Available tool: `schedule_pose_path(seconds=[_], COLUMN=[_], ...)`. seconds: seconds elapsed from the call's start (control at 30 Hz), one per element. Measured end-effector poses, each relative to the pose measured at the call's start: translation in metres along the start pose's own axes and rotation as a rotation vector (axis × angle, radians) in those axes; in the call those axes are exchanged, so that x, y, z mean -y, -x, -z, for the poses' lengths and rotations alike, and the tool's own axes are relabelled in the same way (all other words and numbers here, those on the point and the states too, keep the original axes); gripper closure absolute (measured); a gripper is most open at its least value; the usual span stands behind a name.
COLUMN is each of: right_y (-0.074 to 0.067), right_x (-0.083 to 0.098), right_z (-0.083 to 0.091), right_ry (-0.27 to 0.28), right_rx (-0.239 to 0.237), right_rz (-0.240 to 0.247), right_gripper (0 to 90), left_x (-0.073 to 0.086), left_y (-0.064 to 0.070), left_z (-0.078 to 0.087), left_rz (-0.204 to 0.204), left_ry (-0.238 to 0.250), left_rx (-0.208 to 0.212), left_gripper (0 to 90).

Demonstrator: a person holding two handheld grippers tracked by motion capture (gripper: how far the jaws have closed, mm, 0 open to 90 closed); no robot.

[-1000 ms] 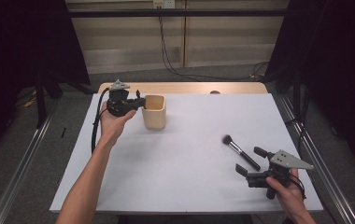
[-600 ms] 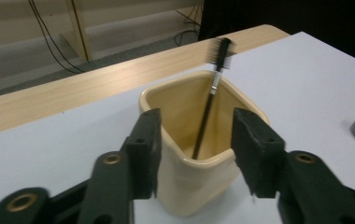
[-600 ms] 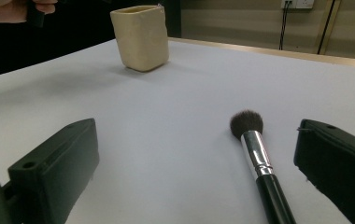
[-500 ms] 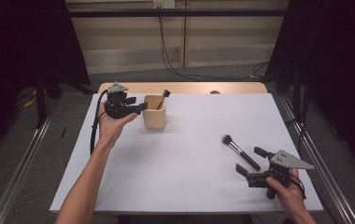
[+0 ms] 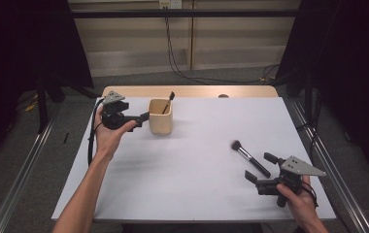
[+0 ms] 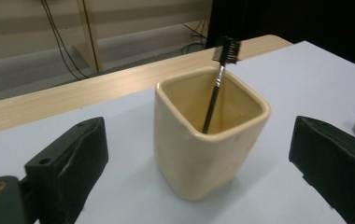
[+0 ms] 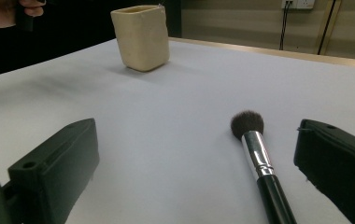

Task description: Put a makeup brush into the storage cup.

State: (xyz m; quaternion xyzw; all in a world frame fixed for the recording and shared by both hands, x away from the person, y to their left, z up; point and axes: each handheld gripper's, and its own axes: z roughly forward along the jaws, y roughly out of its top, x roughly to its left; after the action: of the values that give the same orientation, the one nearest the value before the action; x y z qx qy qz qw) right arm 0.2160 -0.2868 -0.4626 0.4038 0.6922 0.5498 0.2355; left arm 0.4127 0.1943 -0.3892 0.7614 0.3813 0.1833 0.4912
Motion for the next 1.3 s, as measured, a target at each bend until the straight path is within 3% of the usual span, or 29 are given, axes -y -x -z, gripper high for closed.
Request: schedule_pose_path(seconds=[0.23,0.37,0.63,0.9,1.0,1.3], right_y=[0.000,0.000,0.000,-0.001,-0.002,-0.002], right_x=[0.000,0.000,0.000,0.000,-0.001,0.000], right_z=[0.000,0.000,0.001,0.000,0.000,-0.001], right_ry=[0.004,0.002,0.007,0.005,0.009,0.003], right_rx=[0.000,0.000,0.001,-0.003,-0.003,-0.001], right_rz=[-0.005,-0.002,-0.004,0.000,-0.006,0.006], right_gripper=[0.0,0.0,0.0,0.0,0.0,0.0], left_x=[0.009,0.013,0.024,0.036,0.040,0.061], left_y=[0.008,0.016,0.020,0.026,0.028,0.034], left_z=[0.013,0.022,0.040,0.060,0.065,0.076], left_rz=[-0.012,-0.040,-0.012,-0.035,-0.055,-0.047], left_ry=[0.015,0.044,0.111,0.186,0.183,0.183], left_rx=[-0.007,-0.012,-0.011,-0.020,-0.027,-0.040], left_gripper=[5.0,4.9,4.7,5.3,5.7,3.4])
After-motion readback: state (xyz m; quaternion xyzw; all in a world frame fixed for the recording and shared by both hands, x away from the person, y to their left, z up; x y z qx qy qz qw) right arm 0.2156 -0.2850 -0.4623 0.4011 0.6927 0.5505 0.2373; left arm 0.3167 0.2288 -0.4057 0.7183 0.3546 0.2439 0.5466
